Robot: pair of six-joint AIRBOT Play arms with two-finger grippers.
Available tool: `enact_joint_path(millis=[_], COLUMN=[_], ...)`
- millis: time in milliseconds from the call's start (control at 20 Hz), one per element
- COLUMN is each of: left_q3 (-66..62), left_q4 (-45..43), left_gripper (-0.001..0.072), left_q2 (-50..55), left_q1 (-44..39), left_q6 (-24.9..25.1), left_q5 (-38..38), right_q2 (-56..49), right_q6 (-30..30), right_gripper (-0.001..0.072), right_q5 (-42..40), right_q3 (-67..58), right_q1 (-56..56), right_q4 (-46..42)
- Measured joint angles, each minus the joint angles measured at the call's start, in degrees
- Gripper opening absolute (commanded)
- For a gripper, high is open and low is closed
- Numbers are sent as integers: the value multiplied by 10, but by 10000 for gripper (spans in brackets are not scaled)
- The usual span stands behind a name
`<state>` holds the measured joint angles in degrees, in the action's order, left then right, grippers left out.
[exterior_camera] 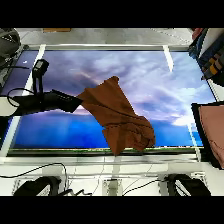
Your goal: Fold the clothes and pants, and hang the long-sleeved shirts on hangers.
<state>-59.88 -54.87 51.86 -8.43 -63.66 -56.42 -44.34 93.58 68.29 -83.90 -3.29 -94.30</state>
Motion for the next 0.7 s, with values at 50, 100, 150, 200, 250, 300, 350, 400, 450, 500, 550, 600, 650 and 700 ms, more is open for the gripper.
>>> enact_joint_path(millis=[50,100,150,200,250,300,350,400,450,500,550,600,650,700], left_q3=[0,0,0,0,0,0,0,0,0,0,0,0,0,0], left_q4=[0,0,0,0,0,0,0,0,0,0,0,0,0,0], left_gripper=[698,698,698,698,698,697,698,698,698,698,698,697,698,698], left_q2=[0,0,0,0,0,0,0,0,0,0,0,0,0,0], left_q1=[0,0,0,0,0,0,0,0,0,0,0,0,0,0], left_q6=[0,0,0,0,0,0,0,0,0,0,0,0,0,0], left_q5=[0,0,0,0,0,0,0,0,0,0,0,0,0,0], right_q2=[0,0,0,0,0,0,0,0,0,0,0,0,0,0], right_q6=[0,0,0,0,0,0,0,0,0,0,0,0,0,0], right_gripper=[23,23,23,23,23,23,23,23,23,23,23,23,23,24], right_q5=[0,0,0,0,0,0,0,0,0,0,0,-3,-11,-20], right_q3=[0,0,0,0,0,0,0,0,0,0,0,0,0,0], right_q1=[0,0,0,0,0,0,0,0,0,0,0,0,0,0], right_q4=[0,0,0,0,0,0,0,0,0,0,0,0,0,0])
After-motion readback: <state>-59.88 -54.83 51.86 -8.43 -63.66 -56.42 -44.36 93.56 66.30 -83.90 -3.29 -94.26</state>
